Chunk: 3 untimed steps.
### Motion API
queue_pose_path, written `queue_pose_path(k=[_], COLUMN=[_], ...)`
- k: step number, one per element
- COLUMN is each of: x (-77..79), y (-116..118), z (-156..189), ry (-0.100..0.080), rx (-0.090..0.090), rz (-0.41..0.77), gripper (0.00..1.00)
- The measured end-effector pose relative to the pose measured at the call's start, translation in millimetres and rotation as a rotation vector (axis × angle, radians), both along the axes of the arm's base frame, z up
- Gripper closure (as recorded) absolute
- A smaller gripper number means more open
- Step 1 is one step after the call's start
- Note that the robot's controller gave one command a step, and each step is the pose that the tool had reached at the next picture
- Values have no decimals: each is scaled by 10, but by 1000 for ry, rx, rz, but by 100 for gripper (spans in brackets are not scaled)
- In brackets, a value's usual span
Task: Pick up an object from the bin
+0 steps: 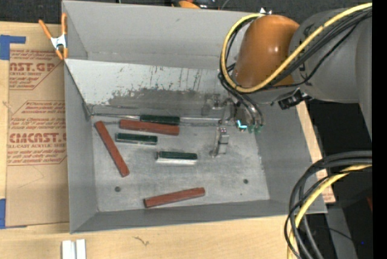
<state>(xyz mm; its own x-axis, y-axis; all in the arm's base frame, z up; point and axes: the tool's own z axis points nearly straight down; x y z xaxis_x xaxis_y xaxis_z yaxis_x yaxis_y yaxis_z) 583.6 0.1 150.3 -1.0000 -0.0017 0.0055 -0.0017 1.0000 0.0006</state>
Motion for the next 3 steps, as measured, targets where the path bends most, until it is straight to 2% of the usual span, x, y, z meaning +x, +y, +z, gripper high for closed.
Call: queue_pose_path(k=[1, 2, 3], x=[-457, -425, -83], y=[296, 287, 690], z=[-843, -804, 768], ry=[2, -7, -17], rx=[1, 0, 1], rz=[73, 72, 276], gripper=[0, 100, 100])
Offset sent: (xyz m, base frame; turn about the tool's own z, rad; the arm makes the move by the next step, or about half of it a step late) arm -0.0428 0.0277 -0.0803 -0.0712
